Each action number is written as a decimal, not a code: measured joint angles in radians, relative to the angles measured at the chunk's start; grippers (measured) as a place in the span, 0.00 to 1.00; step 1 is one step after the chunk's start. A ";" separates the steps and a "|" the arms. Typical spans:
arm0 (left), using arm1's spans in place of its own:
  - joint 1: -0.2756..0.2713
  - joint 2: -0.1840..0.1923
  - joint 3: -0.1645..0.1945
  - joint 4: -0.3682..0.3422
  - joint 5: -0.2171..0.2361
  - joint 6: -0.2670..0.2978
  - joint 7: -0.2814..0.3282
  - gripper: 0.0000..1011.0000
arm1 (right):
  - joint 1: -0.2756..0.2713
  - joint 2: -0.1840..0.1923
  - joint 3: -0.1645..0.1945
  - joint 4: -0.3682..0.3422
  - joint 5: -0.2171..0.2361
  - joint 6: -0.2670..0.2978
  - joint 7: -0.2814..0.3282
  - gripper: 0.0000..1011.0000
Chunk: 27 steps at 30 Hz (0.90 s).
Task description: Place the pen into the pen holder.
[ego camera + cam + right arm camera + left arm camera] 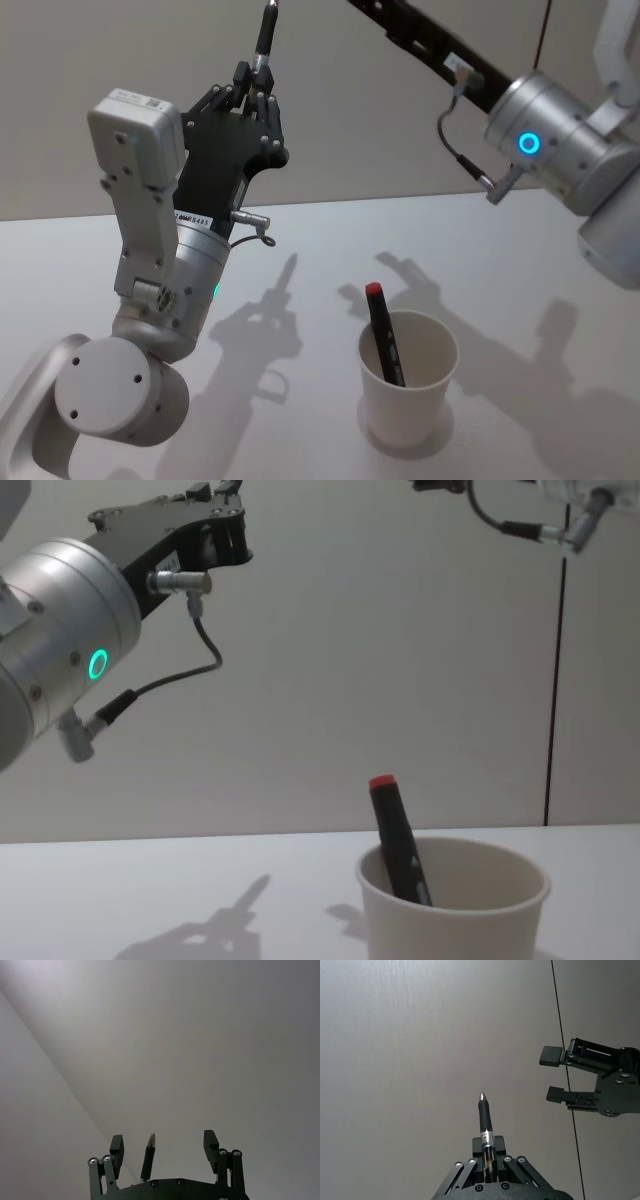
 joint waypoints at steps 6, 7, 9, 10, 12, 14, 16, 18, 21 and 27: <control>0.000 0.000 0.000 0.000 0.000 0.000 0.000 0.14 | 0.018 -0.017 -0.008 0.023 0.034 0.028 -0.013 0.99; 0.000 0.000 0.000 0.000 0.000 0.000 0.000 0.14 | 0.023 -0.021 -0.011 0.029 0.043 0.035 -0.017 0.99; 0.000 0.000 0.000 0.000 0.000 0.000 0.000 0.13 | 0.029 -0.026 -0.015 0.038 0.054 0.044 -0.022 0.99; 0.000 0.000 0.000 0.000 0.000 0.000 0.000 0.14 | 0.029 -0.026 -0.015 0.038 0.054 0.044 -0.022 0.99; 0.000 0.000 0.000 0.000 0.000 0.000 0.000 0.14 | 0.036 -0.032 -0.019 0.047 0.066 0.058 -0.029 0.99; 0.000 0.000 0.000 0.000 0.000 0.000 0.000 0.14 | 0.038 -0.034 -0.022 0.051 0.070 0.064 -0.032 0.99; 0.000 0.000 0.000 0.000 0.000 0.000 0.000 0.14 | 0.043 -0.038 -0.026 0.058 0.077 0.074 -0.036 0.99; 0.000 0.000 0.000 0.000 0.000 0.000 0.000 0.14 | 0.046 -0.040 -0.028 0.062 0.081 0.078 -0.038 0.99; 0.000 0.000 0.000 0.000 0.000 0.000 0.000 0.14 | 0.052 -0.045 -0.034 0.071 0.088 0.086 -0.040 0.99; 0.000 0.000 0.000 0.000 0.000 0.000 0.000 0.14 | 0.066 -0.059 -0.048 0.098 0.101 0.092 -0.040 0.99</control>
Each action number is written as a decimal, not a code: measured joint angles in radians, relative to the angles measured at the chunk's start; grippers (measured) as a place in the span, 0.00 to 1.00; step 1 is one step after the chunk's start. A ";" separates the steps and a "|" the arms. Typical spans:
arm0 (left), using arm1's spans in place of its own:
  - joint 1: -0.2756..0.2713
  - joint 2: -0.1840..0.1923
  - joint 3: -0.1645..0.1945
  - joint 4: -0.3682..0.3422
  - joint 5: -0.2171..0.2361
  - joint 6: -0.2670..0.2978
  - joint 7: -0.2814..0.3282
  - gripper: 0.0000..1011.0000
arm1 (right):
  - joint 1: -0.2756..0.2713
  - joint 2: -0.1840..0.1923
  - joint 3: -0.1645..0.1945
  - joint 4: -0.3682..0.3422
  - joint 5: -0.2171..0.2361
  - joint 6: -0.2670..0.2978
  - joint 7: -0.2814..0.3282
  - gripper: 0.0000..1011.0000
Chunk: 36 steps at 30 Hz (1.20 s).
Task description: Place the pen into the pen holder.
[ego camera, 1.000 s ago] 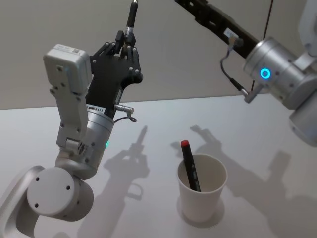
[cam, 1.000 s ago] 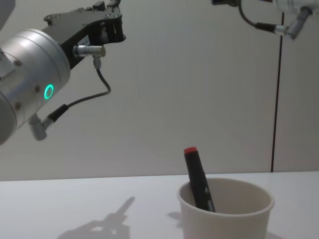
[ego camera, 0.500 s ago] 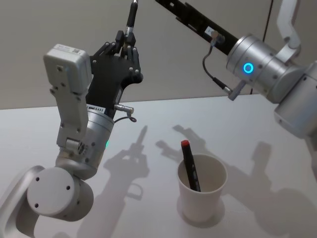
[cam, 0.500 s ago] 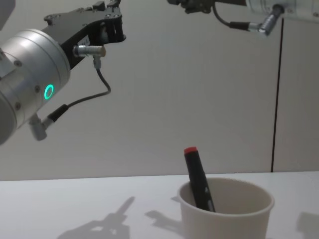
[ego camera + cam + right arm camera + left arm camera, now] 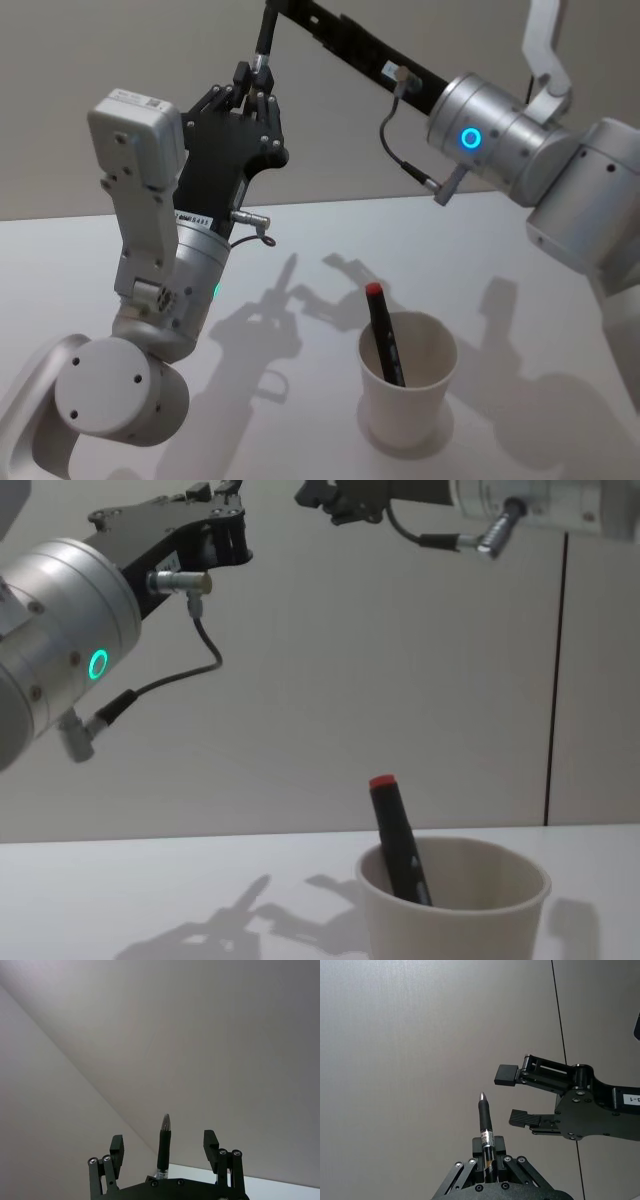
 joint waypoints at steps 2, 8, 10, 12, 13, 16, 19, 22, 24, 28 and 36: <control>0.000 0.000 0.000 0.000 0.000 0.000 0.000 0.14 | 0.004 -0.004 -0.004 0.008 0.002 0.000 0.001 0.99; 0.000 0.000 0.000 0.000 0.000 0.000 0.000 0.14 | 0.018 -0.016 -0.015 0.038 0.004 -0.007 0.008 0.99; 0.000 0.000 0.000 0.000 0.000 0.000 0.000 0.14 | 0.021 -0.019 -0.018 0.045 0.004 -0.009 0.011 0.99; 0.000 0.000 0.000 0.000 0.000 0.000 0.000 0.14 | 0.025 -0.022 -0.022 0.056 0.004 -0.011 0.014 0.99; 0.000 0.000 0.000 0.000 0.000 0.000 0.000 0.14 | 0.027 -0.024 -0.025 0.062 0.004 -0.013 0.017 0.99; 0.000 0.000 0.000 0.000 0.000 0.000 0.000 0.14 | 0.030 -0.026 -0.028 0.072 0.004 -0.016 0.019 0.99; 0.000 0.000 0.000 0.000 0.000 0.000 0.000 0.14 | 0.034 -0.029 -0.034 0.085 0.004 -0.019 0.025 0.99; 0.000 0.000 0.000 0.000 0.000 0.000 0.000 0.14 | 0.036 -0.031 -0.037 0.092 0.004 -0.022 0.028 0.99; 0.000 0.000 0.000 0.000 0.000 0.000 0.000 0.14 | 0.038 -0.033 -0.041 0.099 0.004 -0.025 0.031 0.99; 0.000 0.000 0.000 0.000 0.000 0.000 0.000 0.14 | 0.043 -0.035 -0.045 0.111 0.004 -0.031 0.036 0.99; 0.000 0.000 0.000 0.000 0.000 0.000 0.000 0.14 | 0.053 -0.042 -0.052 0.136 0.005 -0.050 0.045 0.99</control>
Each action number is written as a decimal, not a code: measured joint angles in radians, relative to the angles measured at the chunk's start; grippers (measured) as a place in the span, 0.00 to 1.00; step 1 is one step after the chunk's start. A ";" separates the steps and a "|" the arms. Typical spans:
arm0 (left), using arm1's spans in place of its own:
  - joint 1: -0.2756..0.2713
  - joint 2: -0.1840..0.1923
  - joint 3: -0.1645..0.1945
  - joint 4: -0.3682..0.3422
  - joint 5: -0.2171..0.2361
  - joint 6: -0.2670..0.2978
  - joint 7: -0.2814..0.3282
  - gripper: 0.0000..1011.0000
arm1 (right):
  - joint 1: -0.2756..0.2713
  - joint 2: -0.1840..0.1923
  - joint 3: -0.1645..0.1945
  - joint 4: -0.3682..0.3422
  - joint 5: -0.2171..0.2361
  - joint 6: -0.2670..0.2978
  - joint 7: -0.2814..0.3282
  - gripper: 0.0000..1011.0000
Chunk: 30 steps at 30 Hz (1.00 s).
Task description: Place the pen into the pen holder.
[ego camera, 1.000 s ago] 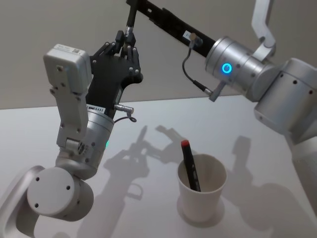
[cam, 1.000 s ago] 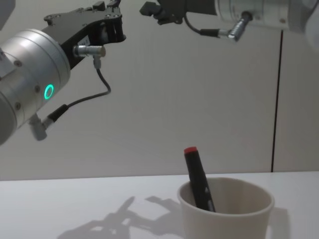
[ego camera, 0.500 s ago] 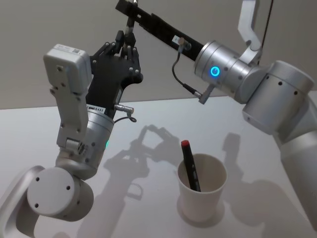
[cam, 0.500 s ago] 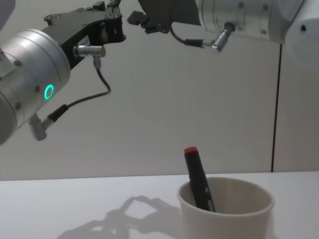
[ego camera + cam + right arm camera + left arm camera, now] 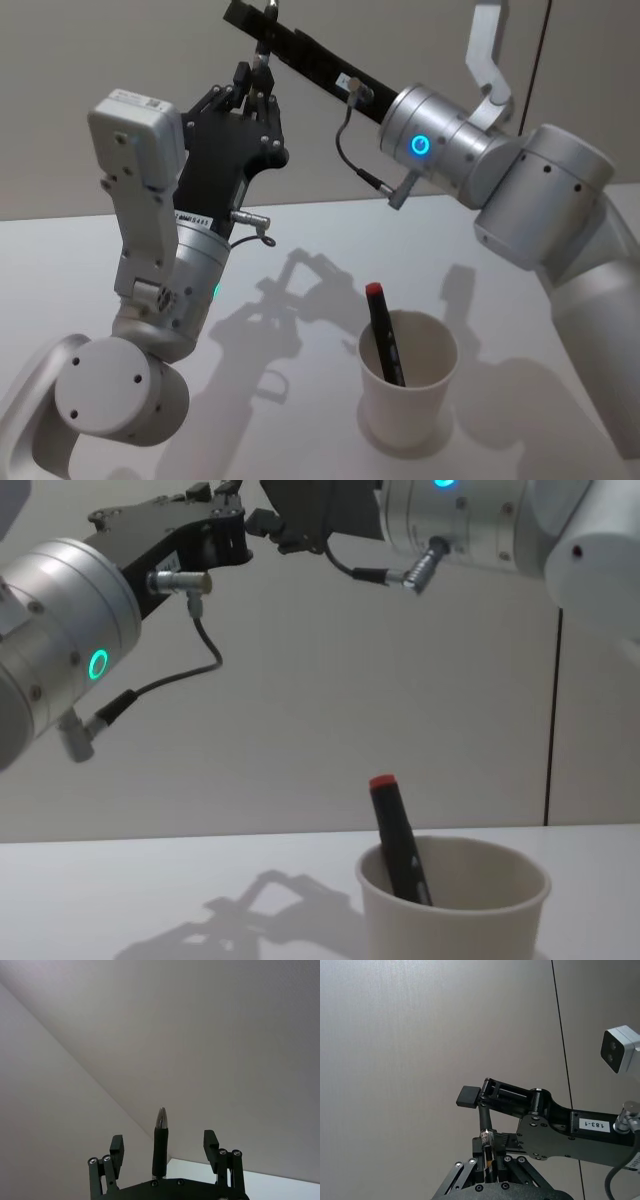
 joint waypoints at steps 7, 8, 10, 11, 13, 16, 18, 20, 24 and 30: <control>0.000 0.000 0.000 0.000 0.000 0.000 0.000 0.14 | 0.009 -0.005 -0.007 0.024 0.005 -0.017 0.005 0.99; 0.000 0.000 0.000 0.000 0.000 0.000 0.000 0.14 | 0.010 -0.006 -0.007 0.026 0.005 -0.019 0.006 0.99; 0.000 0.000 0.000 0.000 0.000 0.000 0.000 0.14 | 0.011 -0.007 -0.009 0.031 0.008 -0.022 0.007 0.99; 0.000 0.000 0.000 0.000 0.000 0.000 0.000 0.14 | 0.012 -0.007 -0.009 0.032 0.008 -0.023 0.007 0.99; 0.000 0.000 0.000 0.000 0.000 0.000 0.000 0.14 | 0.013 -0.008 -0.011 0.036 0.010 -0.027 0.007 0.99; 0.000 0.000 0.000 0.000 0.000 0.000 0.000 0.14 | 0.014 -0.009 -0.012 0.039 0.011 -0.029 0.008 0.93; 0.000 0.000 0.000 0.000 0.000 0.000 0.000 0.14 | 0.015 -0.009 -0.012 0.041 0.012 -0.031 0.008 0.90; 0.000 0.000 0.000 0.000 0.000 0.000 0.000 0.14 | 0.016 -0.010 -0.013 0.043 0.013 -0.033 0.009 0.84; 0.000 0.000 0.000 0.000 0.000 0.000 0.000 0.14 | 0.017 -0.010 -0.014 0.047 0.015 -0.036 0.009 0.74; 0.000 0.000 0.000 0.000 0.000 0.000 0.000 0.14 | 0.018 -0.011 -0.015 0.050 0.016 -0.038 0.010 0.52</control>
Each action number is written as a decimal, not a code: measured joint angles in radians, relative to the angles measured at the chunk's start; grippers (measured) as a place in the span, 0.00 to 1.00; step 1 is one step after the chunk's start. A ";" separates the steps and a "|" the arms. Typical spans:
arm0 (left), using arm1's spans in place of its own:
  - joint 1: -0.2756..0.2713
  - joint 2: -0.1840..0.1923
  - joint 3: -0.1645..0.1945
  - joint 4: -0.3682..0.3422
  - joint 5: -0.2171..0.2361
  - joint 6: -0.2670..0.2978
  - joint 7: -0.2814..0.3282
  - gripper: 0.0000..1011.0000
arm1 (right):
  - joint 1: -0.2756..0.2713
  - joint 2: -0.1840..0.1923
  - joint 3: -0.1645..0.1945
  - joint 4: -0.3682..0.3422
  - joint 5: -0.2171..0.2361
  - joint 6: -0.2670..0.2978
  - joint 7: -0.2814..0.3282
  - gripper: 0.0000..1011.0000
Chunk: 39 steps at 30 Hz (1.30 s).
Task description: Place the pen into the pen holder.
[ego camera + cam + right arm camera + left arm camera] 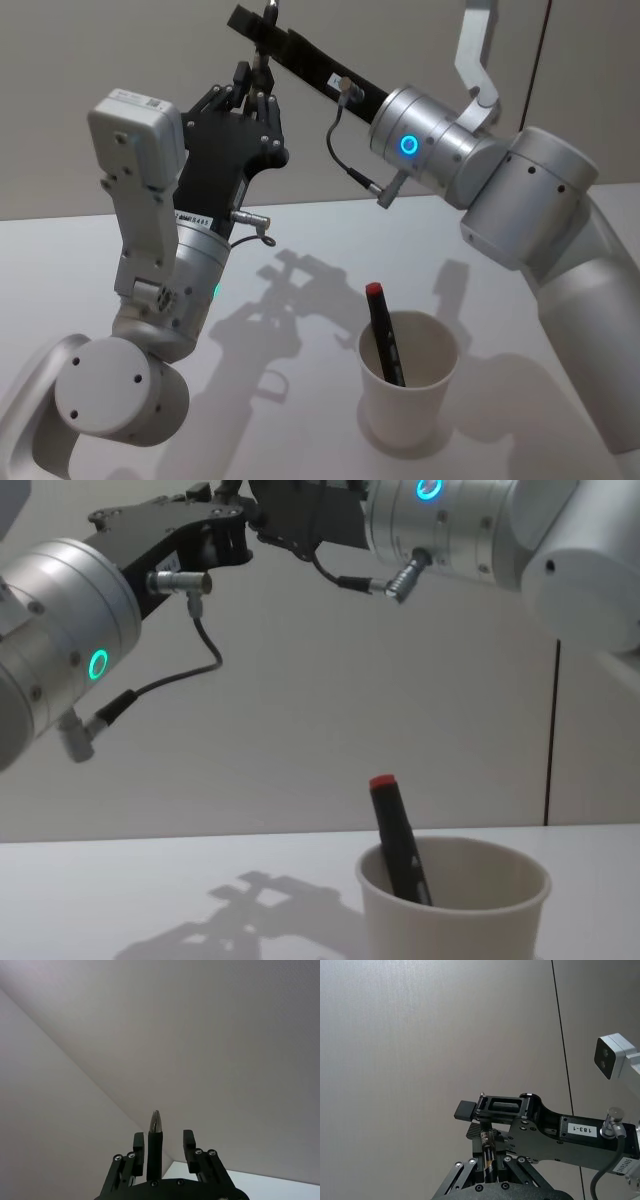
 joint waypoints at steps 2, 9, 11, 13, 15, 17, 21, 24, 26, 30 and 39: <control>0.000 0.000 0.000 0.000 0.000 0.000 0.000 0.14 | 0.000 0.000 0.000 0.001 0.000 0.000 0.000 0.44; 0.000 0.000 0.000 0.000 0.000 0.001 0.000 0.14 | 0.001 -0.001 -0.001 0.002 0.001 -0.002 0.003 0.27; 0.000 0.000 0.000 0.000 0.000 0.001 0.000 0.14 | 0.001 -0.001 -0.001 0.003 0.002 -0.002 0.003 0.25; 0.000 0.000 0.000 0.000 0.000 0.001 0.000 0.13 | 0.001 -0.001 -0.001 0.003 0.002 -0.003 0.002 0.22; 0.000 0.000 0.000 0.000 0.000 0.000 0.000 0.13 | 0.001 -0.001 -0.001 0.003 0.002 -0.003 0.000 0.18; 0.000 0.000 0.000 0.000 0.000 0.000 0.000 0.13 | 0.001 -0.001 -0.001 0.004 0.002 -0.003 0.000 0.13; 0.000 0.000 0.000 0.000 0.000 0.000 0.000 0.13 | 0.002 -0.001 -0.001 0.004 0.002 -0.003 0.000 0.12; 0.000 0.000 0.000 0.000 0.000 0.000 0.000 0.13 | 0.002 -0.001 -0.001 0.004 0.002 -0.004 0.000 0.12; 0.000 0.000 0.000 0.000 0.000 0.000 0.000 0.13 | 0.002 -0.001 -0.001 0.004 0.002 -0.004 0.000 0.12; 0.000 0.000 0.000 0.000 0.000 0.000 0.000 0.13 | 0.002 -0.001 -0.001 0.004 0.002 -0.004 0.000 0.12; 0.000 0.000 0.000 0.000 0.000 0.000 0.000 0.13 | 0.002 -0.001 -0.001 0.004 0.002 -0.004 0.000 0.12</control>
